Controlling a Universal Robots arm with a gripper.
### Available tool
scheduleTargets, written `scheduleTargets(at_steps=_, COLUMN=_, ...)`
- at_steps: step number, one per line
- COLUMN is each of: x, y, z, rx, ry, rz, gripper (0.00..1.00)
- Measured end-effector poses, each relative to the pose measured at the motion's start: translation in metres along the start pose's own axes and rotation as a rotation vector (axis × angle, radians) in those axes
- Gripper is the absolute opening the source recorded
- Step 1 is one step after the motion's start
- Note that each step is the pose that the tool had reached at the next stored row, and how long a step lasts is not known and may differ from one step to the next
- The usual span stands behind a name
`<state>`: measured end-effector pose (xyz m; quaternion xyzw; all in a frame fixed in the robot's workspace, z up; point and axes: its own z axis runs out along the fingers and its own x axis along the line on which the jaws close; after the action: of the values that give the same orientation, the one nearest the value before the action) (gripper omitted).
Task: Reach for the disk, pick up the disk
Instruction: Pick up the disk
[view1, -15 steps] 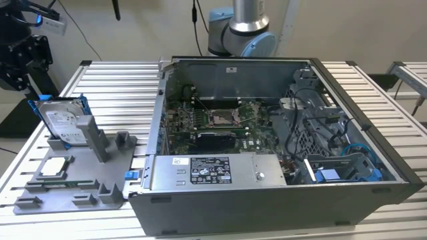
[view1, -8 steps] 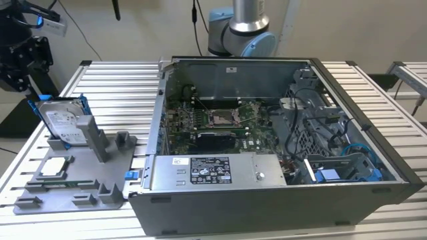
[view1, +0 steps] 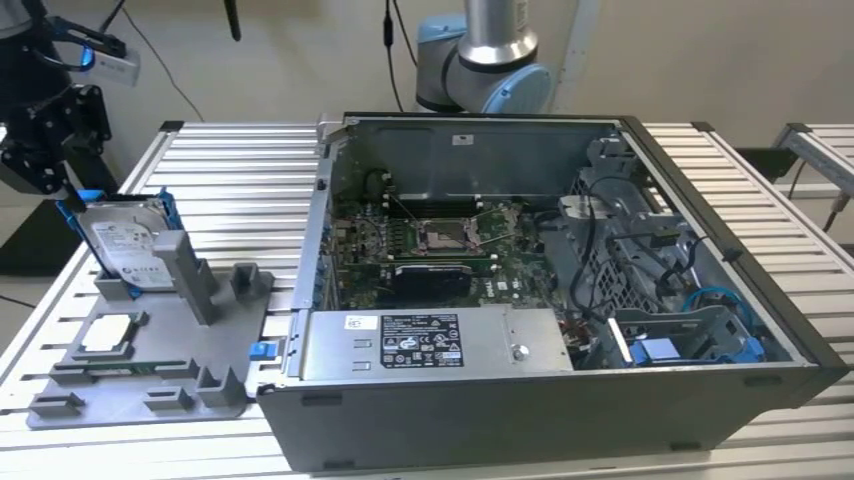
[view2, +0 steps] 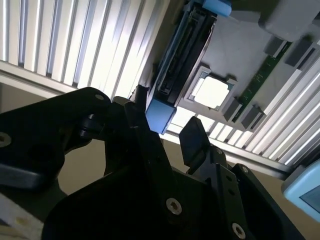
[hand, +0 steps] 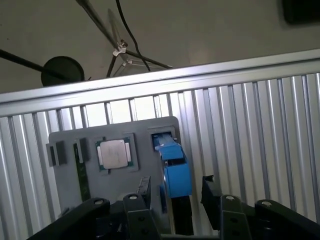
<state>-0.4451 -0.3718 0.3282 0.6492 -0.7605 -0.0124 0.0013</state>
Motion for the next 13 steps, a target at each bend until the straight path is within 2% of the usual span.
scheduleTargets(at_steps=4, x=0.0000, y=-0.0001, z=0.0072, rx=-0.0001, ry=0.0001, rz=-0.005, gripper=1.00)
scheduleTargets(at_steps=13, x=0.0002, y=-0.0004, z=0.0224, rx=-0.0005, ry=0.0013, rz=-0.067, gripper=1.00)
